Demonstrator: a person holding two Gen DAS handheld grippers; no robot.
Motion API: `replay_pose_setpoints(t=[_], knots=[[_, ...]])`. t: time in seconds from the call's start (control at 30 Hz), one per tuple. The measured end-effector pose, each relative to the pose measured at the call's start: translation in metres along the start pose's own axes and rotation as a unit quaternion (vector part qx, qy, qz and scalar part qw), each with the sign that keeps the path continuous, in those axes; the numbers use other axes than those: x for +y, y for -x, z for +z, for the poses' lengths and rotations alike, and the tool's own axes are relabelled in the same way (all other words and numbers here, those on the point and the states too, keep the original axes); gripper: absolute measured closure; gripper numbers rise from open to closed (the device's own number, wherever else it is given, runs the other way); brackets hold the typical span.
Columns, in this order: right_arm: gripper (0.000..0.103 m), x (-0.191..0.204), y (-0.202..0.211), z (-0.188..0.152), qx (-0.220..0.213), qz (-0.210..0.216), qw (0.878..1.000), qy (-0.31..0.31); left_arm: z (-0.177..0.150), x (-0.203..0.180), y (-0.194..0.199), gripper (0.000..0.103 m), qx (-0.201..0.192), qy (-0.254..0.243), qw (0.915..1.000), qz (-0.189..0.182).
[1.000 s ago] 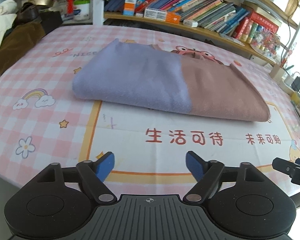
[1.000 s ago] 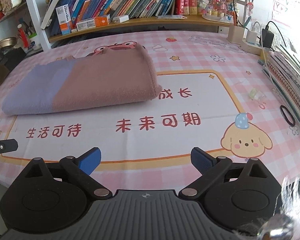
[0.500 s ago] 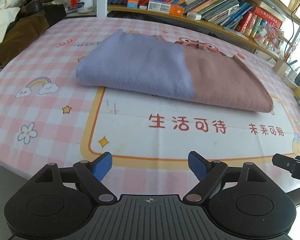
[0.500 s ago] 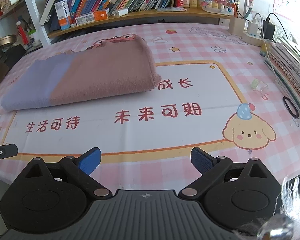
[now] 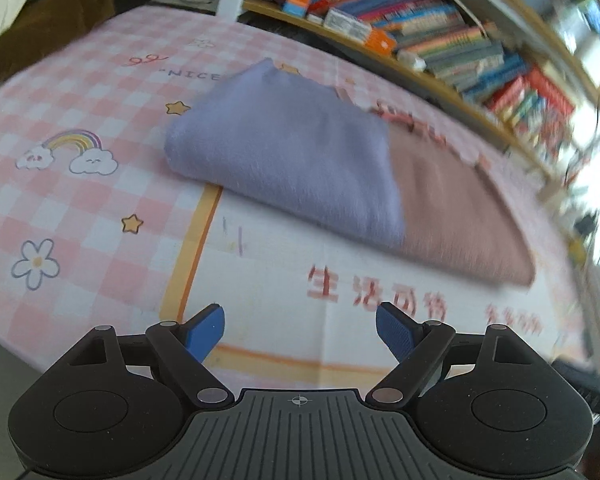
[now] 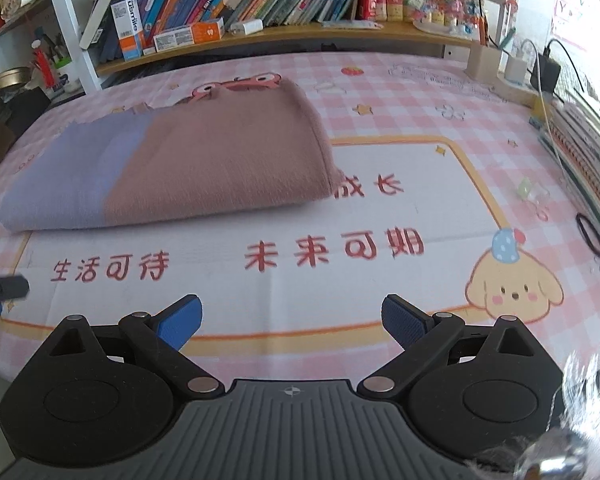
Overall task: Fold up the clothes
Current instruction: 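Roll the left gripper and pinch the lavender end of the folded sweater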
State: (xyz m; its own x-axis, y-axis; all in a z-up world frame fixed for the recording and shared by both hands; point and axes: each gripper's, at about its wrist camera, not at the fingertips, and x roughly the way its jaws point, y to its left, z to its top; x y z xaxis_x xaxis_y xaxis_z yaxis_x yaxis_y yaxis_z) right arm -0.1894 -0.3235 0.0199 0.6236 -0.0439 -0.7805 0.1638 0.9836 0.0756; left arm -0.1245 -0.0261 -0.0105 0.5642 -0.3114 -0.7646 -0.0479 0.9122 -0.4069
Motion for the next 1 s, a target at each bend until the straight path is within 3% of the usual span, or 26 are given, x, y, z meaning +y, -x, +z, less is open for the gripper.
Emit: replay_pose_setpoints(t=[0.2,0.37,0.5,0.6,0.8,1.0], knots=[[0.006,0.005,-0.006,0.009,0.001,-0.012,1.0,-0.004,0.018,0.032,-0.012,0.02,0.003,0.113,0.9924,-0.048],[0.006,0.011,-0.009,0.016,-0.003,-0.017,1.0,0.002,0.028,0.05,-0.023,0.022,-0.002,0.182,0.9802,-0.077],[0.006,0.014,-0.011,0.021,-0.007,-0.019,1.0,0.003,0.032,0.074,-0.035,0.038,-0.005,0.287,0.9514,-0.111],[0.006,0.016,-0.012,0.025,-0.011,-0.025,1.0,0.005,0.038,0.081,-0.042,0.045,-0.01,0.317,0.9416,-0.112],[0.006,0.018,-0.013,0.032,-0.017,-0.041,0.999,0.0,0.049,0.089,-0.056,0.046,-0.019,0.372,0.9198,-0.123],[0.006,0.02,-0.013,0.034,-0.018,-0.057,0.998,-0.003,0.059,0.094,-0.065,0.044,-0.019,0.394,0.9096,-0.131]])
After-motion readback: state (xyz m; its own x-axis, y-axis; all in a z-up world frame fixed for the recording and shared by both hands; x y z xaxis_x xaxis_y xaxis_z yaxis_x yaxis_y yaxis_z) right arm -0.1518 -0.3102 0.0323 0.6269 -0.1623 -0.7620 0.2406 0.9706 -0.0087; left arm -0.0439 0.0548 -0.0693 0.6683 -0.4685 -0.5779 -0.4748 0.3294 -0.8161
